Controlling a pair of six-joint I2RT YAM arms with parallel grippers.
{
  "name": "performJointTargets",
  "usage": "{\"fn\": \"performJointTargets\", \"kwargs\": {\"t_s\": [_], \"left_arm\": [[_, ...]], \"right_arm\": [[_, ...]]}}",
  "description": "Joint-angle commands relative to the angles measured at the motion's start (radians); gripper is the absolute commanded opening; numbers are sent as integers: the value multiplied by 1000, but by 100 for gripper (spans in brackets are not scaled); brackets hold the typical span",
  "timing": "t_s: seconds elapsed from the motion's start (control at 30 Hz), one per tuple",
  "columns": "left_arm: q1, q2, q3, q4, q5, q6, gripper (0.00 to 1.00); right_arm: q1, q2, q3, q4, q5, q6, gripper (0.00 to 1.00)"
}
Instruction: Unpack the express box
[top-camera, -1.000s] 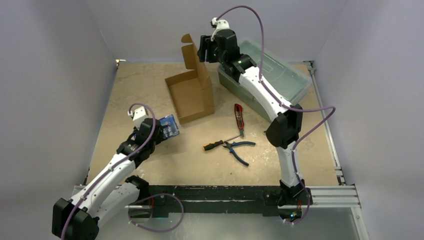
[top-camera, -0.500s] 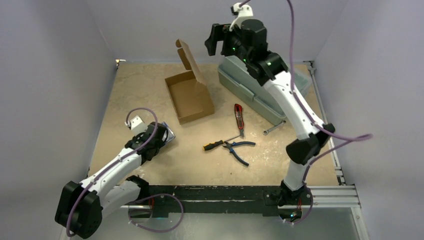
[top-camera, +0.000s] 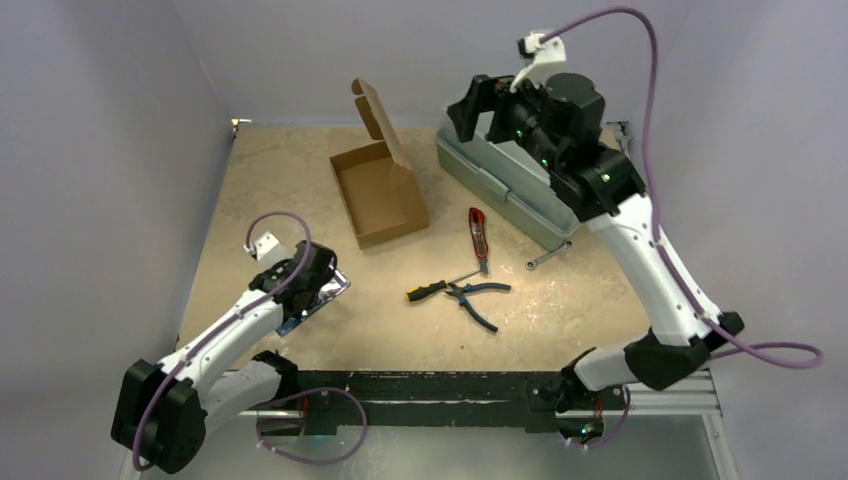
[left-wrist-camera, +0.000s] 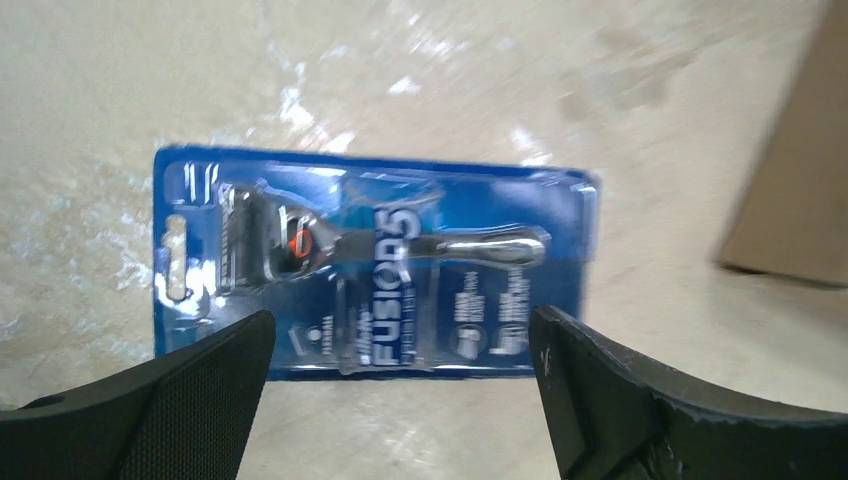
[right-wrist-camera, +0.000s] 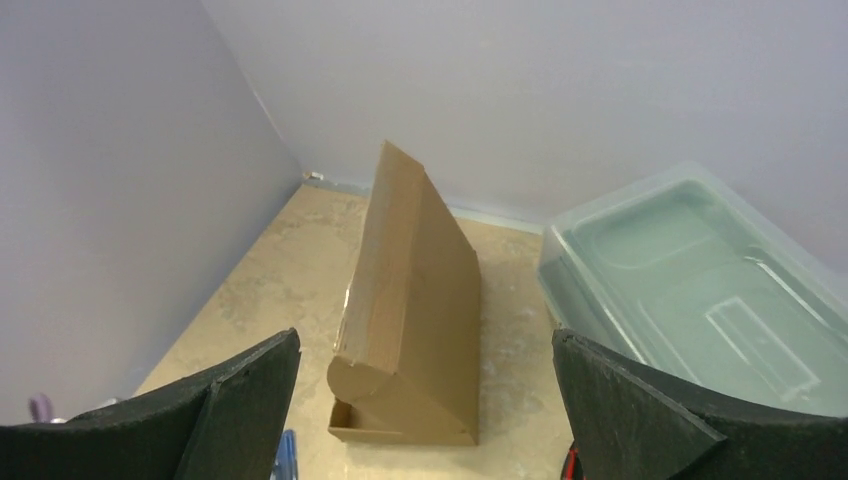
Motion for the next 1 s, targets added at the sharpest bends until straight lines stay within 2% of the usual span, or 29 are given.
{"fn": "performJointTargets", "kwargs": {"t_s": [0.0,0.1,0.2,0.27,0.43,0.53,0.67,0.97], "left_arm": [[6,-97,162,-67,-47,65,97],[6,-164,271,-30,-37,220,97],[6,-210,381,150,82,537,97],[6,-225,470,217,136,679,97],[6,-248,668,365,290,893,96],[6,-265,744,472,453,951,95],[6,-273,824,585,582,964,94],[6,-295,917,702,609,1001,92]], "right_arm": [[-4,-187,-45,-3,68,-17,99],[-4,-306,-87,-10,97,-19,99],[-4,-413,-98,-31,127,-24,99],[-4,-481,-113,-31,170,-48,99],[-5,-646,-157,18,237,-88,99],[-4,-718,-156,15,275,-92,99],[-3,-791,-162,31,319,-103,99],[-4,-865,-156,35,363,-77,99]]}}
